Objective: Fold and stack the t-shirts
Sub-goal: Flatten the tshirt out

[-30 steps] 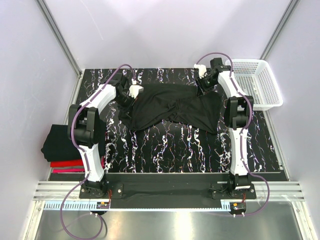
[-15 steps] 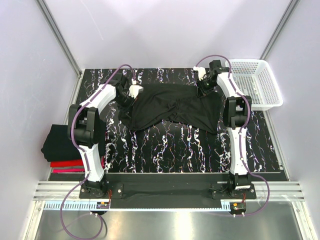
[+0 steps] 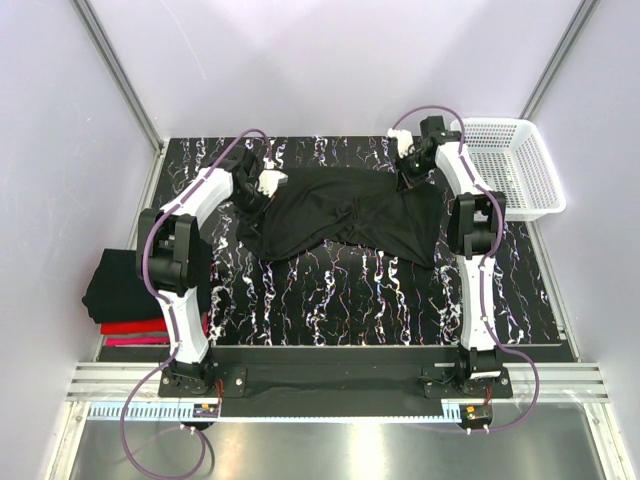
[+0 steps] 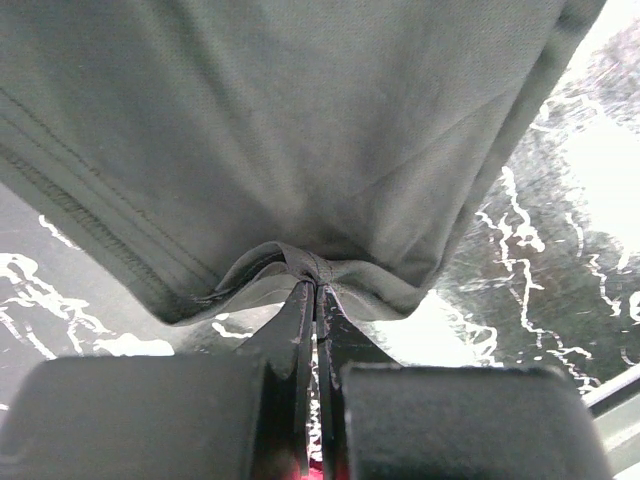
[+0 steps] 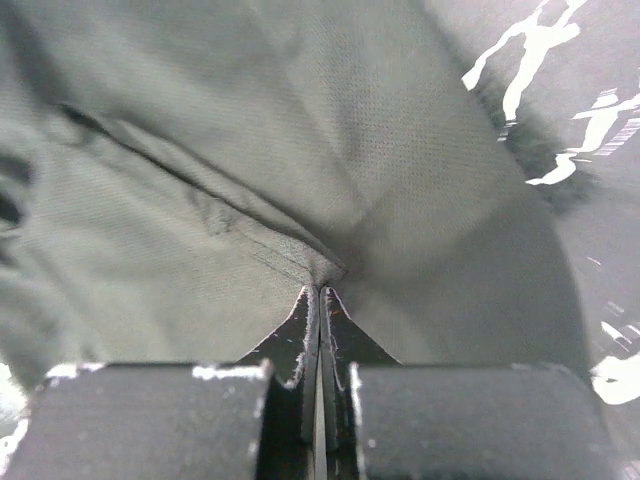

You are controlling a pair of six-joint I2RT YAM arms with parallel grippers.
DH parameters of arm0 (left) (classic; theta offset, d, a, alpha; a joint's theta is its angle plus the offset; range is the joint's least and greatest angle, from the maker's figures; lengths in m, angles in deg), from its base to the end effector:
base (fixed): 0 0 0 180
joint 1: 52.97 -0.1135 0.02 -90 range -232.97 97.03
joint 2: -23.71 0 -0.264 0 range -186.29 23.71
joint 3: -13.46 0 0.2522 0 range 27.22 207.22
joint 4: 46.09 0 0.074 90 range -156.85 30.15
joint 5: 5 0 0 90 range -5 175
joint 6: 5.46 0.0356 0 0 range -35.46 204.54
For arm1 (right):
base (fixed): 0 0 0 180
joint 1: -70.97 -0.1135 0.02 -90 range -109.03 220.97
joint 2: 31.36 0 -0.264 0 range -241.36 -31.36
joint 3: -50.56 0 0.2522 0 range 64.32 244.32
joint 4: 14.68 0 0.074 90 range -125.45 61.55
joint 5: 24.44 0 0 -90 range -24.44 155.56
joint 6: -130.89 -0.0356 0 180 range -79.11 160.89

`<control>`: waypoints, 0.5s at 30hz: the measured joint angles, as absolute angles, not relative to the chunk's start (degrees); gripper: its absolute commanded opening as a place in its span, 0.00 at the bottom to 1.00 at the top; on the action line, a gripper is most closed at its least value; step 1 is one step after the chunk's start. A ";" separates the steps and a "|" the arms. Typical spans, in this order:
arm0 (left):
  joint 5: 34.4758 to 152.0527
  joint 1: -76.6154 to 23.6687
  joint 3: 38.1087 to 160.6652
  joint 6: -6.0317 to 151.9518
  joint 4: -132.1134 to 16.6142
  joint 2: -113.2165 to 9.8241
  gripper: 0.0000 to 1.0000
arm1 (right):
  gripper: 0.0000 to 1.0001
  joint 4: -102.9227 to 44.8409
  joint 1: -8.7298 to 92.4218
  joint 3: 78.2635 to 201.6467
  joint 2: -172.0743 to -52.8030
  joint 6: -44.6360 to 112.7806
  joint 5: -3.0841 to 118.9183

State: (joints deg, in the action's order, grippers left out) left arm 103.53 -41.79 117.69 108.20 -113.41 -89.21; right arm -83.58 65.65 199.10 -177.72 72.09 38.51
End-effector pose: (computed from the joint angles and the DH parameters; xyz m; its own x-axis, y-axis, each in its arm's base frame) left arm 0.3884 -0.0883 0.2140 -0.7679 0.5396 -0.3452 0.6194 0.7628 -0.1854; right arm 0.5298 0.0656 0.1722 -0.6469 -0.5236 -0.5545 -0.6975 0.7001 0.1526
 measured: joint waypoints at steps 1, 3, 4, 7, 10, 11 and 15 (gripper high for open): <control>103.16 -41.79 118.02 108.55 -113.72 -89.21 0.00 | 0.00 -83.86 65.65 199.08 -176.91 72.11 38.51; 101.93 -41.81 119.55 109.31 -114.24 -89.19 0.00 | 0.00 -84.13 65.67 199.01 -173.94 72.44 38.60; 101.14 -41.88 121.04 109.69 -114.55 -89.19 0.00 | 0.00 -84.10 65.72 199.01 -171.82 72.74 38.68; 99.31 -42.56 126.94 110.34 -115.12 -89.08 0.00 | 0.00 -83.97 66.09 199.04 -164.41 73.40 39.30; 97.04 -43.96 135.68 110.41 -115.47 -88.56 0.00 | 0.00 -83.56 67.25 201.42 -156.61 72.98 39.71; 96.14 -44.46 138.68 110.34 -115.14 -88.10 0.00 | 0.00 -83.25 67.97 202.80 -154.29 72.48 40.06; 92.62 -45.95 150.17 108.83 -115.12 -85.65 0.00 | 0.00 -80.30 71.99 204.89 -145.29 70.27 42.18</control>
State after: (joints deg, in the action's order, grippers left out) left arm 92.62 -45.95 150.17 108.83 -115.12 -85.65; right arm -80.30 71.99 204.89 -145.29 70.27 42.18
